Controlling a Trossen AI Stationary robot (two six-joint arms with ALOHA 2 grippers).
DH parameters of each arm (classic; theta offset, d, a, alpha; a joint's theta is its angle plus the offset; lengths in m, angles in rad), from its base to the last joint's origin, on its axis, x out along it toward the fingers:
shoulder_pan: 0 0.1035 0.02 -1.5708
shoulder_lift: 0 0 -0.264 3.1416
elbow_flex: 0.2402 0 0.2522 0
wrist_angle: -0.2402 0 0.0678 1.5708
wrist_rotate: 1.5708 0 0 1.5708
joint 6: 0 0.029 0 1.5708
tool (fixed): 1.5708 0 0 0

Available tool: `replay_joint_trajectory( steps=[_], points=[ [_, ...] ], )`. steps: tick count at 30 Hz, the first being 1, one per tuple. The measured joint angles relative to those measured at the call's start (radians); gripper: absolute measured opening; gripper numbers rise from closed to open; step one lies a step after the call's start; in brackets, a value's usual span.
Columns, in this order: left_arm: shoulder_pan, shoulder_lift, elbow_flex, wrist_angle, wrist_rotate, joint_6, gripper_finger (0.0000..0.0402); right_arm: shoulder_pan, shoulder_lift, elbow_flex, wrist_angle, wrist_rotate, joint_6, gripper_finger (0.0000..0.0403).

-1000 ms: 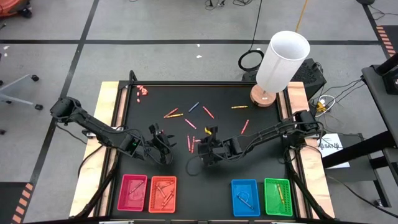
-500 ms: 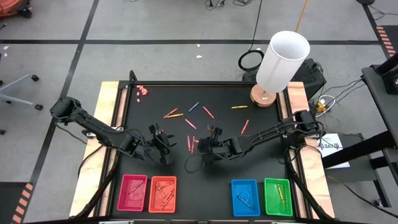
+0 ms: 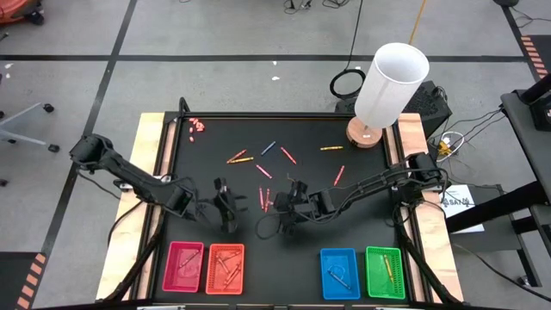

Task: Sort crayons
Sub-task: Put the red crayon into the red bin

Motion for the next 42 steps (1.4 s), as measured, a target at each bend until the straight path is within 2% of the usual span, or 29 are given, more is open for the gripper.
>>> replay_joint_trajectory(
  steps=[4,6,10,15,19,24,35,42],
  points=[
    [0.005,0.000,-0.068,0.283,0.089,0.116,0.0162,-0.001,0.000,0.000,0.047,0.000,-0.052,0.0006],
    [0.012,0.000,-0.095,0.363,0.123,0.141,0.0166,-0.001,0.000,0.000,0.077,0.000,-0.077,0.0006],
    [0.039,0.000,-0.113,0.428,0.222,0.128,0.0198,0.007,0.000,0.000,0.130,0.000,-0.128,0.0007],
    [0.055,0.000,-0.115,0.422,0.191,0.109,0.0257,0.012,0.000,0.000,0.198,0.000,-0.187,0.0007],
    [0.055,0.000,-0.115,0.420,0.181,0.101,0.0277,0.012,0.000,0.000,0.243,0.000,-0.228,0.0007],
    [0.058,0.000,-0.115,0.416,0.178,0.100,0.0269,0.012,0.000,0.000,0.287,0.000,-0.269,0.0007],
    [0.094,0.000,-0.115,0.417,0.184,0.066,0.0218,0.012,0.000,0.000,0.293,0.001,-0.278,0.0007],
    [0.094,0.000,-0.115,0.417,0.234,0.071,0.0194,0.012,0.000,0.000,0.389,0.002,-0.357,0.0007]
  ],
)
